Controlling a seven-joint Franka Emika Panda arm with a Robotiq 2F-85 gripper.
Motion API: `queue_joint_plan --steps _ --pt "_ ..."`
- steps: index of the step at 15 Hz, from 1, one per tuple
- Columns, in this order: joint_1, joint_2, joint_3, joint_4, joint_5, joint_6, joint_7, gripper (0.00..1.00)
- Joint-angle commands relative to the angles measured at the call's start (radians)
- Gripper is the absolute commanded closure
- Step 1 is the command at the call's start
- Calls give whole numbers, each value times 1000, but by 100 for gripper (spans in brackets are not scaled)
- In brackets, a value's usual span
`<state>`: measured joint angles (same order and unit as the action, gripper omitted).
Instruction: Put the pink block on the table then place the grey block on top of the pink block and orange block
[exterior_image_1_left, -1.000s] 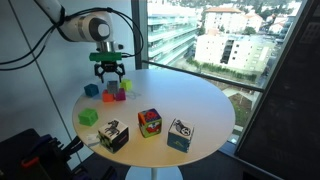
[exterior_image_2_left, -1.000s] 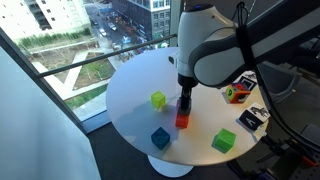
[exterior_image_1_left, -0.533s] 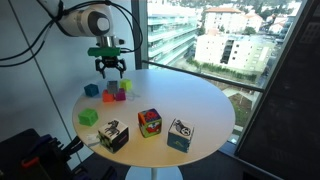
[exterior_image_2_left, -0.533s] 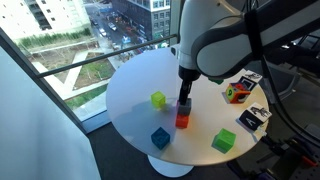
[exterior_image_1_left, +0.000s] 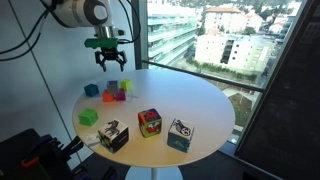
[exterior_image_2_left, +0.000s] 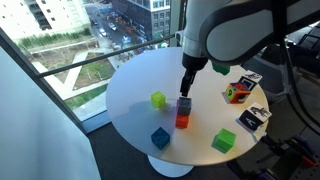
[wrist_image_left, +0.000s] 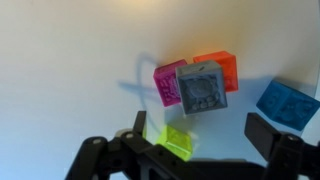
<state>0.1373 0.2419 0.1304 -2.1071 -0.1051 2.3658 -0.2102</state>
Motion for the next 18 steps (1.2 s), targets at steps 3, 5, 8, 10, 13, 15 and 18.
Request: queue_joint_plan --steps 3,5,8,10,13,15,18 --pt "-14 -120 -10 -76 10 -46 47 0" --pt "-19 -151 -13 -100 24 -57 60 0" --pt "-26 -199 -17 -139 67 -94 56 0" --pt "-31 -228 -21 -164 99 -118 51 0" --pt "-35 -273 -29 -194 133 -179 55 0" --pt "-39 -304 -36 -206 142 -233 53 0" --pt "-43 -345 -46 -212 141 -324 52 0"
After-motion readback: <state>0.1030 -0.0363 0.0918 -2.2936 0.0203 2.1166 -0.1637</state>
